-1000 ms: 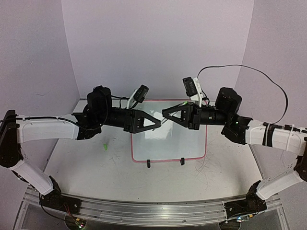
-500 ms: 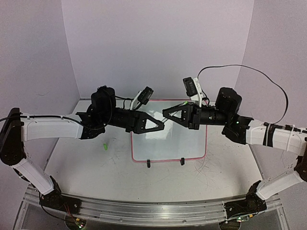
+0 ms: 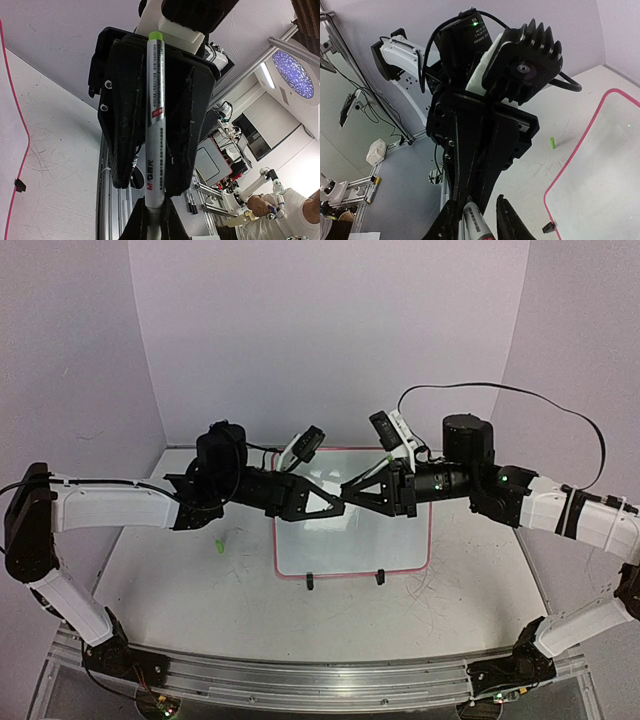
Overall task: Write a sentence on the whiteboard
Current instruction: Pass from the right arm to the left, then pass from the left arm to the right
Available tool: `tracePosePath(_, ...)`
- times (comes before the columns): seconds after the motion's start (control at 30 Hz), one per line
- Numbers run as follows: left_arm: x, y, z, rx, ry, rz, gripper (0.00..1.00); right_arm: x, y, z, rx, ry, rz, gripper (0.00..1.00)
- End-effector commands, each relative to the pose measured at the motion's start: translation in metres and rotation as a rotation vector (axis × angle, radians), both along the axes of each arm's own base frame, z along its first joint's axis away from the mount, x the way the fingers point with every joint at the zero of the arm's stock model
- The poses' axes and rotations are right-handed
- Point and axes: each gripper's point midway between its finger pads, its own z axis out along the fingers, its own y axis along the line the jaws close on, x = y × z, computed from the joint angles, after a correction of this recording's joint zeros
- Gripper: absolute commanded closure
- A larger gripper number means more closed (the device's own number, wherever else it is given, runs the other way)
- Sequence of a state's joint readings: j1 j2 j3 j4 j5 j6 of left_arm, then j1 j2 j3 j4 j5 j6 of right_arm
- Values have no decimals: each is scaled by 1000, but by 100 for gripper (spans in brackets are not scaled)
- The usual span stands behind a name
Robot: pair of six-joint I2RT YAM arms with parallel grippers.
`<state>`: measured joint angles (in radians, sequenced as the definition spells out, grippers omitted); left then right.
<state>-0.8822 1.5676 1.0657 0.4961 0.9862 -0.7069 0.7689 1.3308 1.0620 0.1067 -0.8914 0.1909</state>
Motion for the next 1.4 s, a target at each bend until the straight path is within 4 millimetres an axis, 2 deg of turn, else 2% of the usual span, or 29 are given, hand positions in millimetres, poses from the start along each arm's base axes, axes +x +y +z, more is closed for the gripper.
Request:
tracePosePath(0.0,0,-1,19,-33,-22,-20,100,-11,-5,16,3,-59,33,70)
tracePosePath(0.17,-2,0,16,-23,-12,-34,100,-16,-4,16,7,-53,76,72)
tracePosePath(0.37,-4,1,13,-16,-7,-43,100,-21,0,16,13,-34,131,88)
tracePosePath(0.5,-6,4,14,-19,-15,-40,100,-22,2,19,19,-18,151,88)
tracePosePath(0.63,-7,6,14,-20,-20,-34,100,-13,5,21,15,-2,102,79)
tracePosePath(0.77,-7,7,14,-23,-28,-29,100,-13,6,26,49,14,106,79)
tracePosePath(0.97,-9,9,15,-25,-34,-31,100,-10,9,23,47,41,100,79)
tracePosePath(1.0,-9,9,15,-25,-35,-31,100,-10,9,23,52,47,104,80)
tracePosePath(1.1,-9,9,15,-27,-39,-32,100,-10,11,23,58,52,110,98)
tracePosePath(1.37,-12,11,13,-22,-40,-41,100,-21,7,21,65,25,166,100)
